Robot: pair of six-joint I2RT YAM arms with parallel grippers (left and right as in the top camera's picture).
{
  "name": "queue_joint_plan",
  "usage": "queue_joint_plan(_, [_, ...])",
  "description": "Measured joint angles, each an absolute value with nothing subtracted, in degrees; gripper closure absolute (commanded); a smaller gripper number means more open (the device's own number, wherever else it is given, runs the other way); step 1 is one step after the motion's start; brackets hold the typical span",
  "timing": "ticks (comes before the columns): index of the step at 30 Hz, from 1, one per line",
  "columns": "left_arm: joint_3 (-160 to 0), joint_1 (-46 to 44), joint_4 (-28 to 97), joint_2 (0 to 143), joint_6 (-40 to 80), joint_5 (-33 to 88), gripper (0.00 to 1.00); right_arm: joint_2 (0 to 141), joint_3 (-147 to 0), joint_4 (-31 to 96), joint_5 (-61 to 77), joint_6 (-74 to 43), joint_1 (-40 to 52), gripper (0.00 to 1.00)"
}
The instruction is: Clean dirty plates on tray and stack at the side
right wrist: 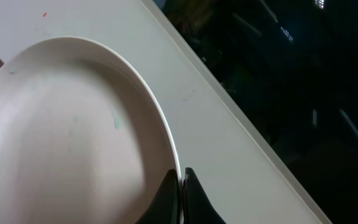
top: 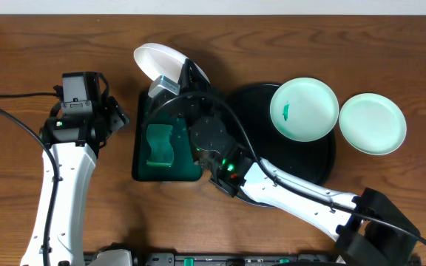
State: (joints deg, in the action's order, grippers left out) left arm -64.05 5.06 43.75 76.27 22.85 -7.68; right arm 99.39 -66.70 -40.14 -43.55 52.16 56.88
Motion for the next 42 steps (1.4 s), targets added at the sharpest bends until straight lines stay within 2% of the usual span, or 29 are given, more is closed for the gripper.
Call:
queue_joint_plan(33, [-64.05, 5.06, 43.75, 76.27, 22.85, -7.68, 0.18, 99.46, -66.70, -41.39, -42.13, 55.29, 57.71, 0.99])
queue_joint_plan(42, [-64.05, 5.06, 43.75, 76.27, 22.85, -7.68, 0.18, 99.50, -66.70, -41.76, -43.94, 48.86, 57.84, 0.99])
